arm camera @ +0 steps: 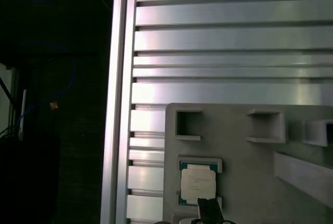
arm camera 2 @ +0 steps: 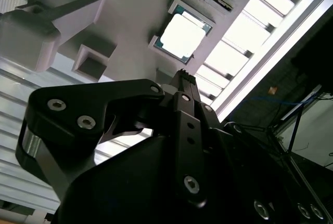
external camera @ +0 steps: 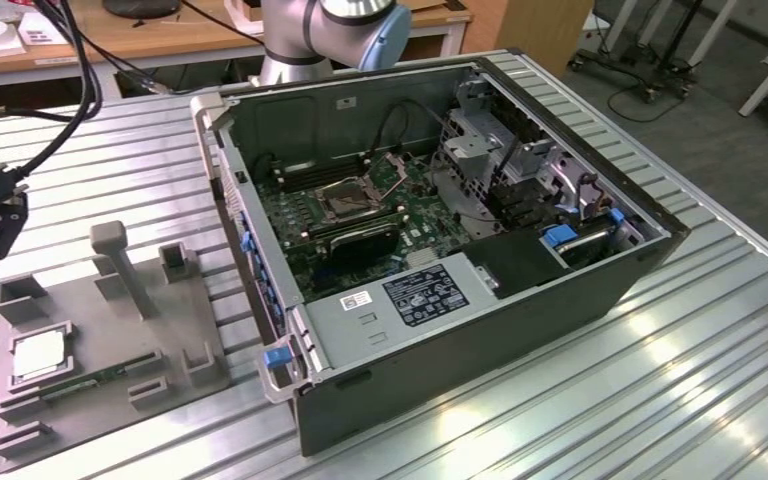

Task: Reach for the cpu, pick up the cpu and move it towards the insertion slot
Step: 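Reach for the cpu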

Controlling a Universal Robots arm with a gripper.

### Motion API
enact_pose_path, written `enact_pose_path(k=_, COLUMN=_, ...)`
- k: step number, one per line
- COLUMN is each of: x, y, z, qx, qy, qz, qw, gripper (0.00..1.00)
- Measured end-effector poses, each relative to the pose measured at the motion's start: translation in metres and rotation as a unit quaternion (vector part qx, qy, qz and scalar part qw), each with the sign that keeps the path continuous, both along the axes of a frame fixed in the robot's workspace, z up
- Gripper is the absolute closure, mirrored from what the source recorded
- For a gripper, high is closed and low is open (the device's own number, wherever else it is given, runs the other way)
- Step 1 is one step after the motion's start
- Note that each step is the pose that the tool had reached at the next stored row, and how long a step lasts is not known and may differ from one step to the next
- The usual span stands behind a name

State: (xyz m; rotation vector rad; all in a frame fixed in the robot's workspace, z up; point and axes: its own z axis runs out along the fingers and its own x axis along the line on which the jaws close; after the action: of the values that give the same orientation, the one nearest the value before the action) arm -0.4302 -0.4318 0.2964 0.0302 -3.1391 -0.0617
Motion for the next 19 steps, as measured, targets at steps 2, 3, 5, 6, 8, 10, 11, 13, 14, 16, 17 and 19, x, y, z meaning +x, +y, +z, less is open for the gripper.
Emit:
enact_pose_path(k=2, x=-0.0001, y=-0.0001, z=-0.0014, qx=0.0, qy=0.0, qz=0.0, qw=1.0, gripper=0.9)
enact_pose_path(k=3, x=-0.0001, y=-0.0001, z=-0.0018, qx=-0.0001, qy=0.0001, qz=0.0, qw=1.0, gripper=0.9)
enact_pose_path(k=5, x=-0.0001, y=-0.0001, z=-0.0018, qx=-0.0001, qy=0.0002, qz=0.0, qw=1.0, gripper=0.9)
enact_pose_path(k=6, x=-0.0001, y=-0.0001, z=-0.0019, qx=-0.0001, qy=0.0001, qz=0.0, qw=1.0, gripper=0.9)
enact_pose_path(k=8, x=-0.0001, y=-0.0001, z=-0.002, qx=0.0, qy=0.0, qz=0.0, qw=1.0, gripper=0.9)
enact_pose_path(k=10, x=-0.0001, y=0.0, z=-0.0029, qx=0.0001, qy=-0.0002, qz=0.0, qw=1.0, gripper=0.9)
enact_pose_path(k=11, x=-0.0001, y=0.0, z=-0.0035, qx=0.0001, qy=-0.0002, qz=0.0, qw=1.0, gripper=0.9)
enact_pose_path(k=13, x=-0.0001, y=-0.0001, z=-0.0049, qx=0.0, qy=-0.0002, qz=0.0, qw=1.0, gripper=0.9)
enact_pose_path(k=14, x=-0.0001, y=-0.0001, z=-0.0057, qx=0.0, qy=-0.0003, qz=0.0, qw=1.0, gripper=0.9)
enact_pose_path(k=16, x=-0.0002, y=-0.0001, z=-0.0065, qx=-0.0001, qy=-0.0003, qz=0.0, qw=1.0, gripper=0.9)
enact_pose_path(k=17, x=-0.0002, y=-0.0001, z=-0.0065, qx=-0.0001, qy=-0.0002, qz=0.0, qw=1.0, gripper=0.9)
enact_pose_path(k=19, x=-0.0002, y=-0.0001, z=-0.0066, qx=-0.0001, qy=-0.0003, qz=0.0, qw=1.0, gripper=0.9)
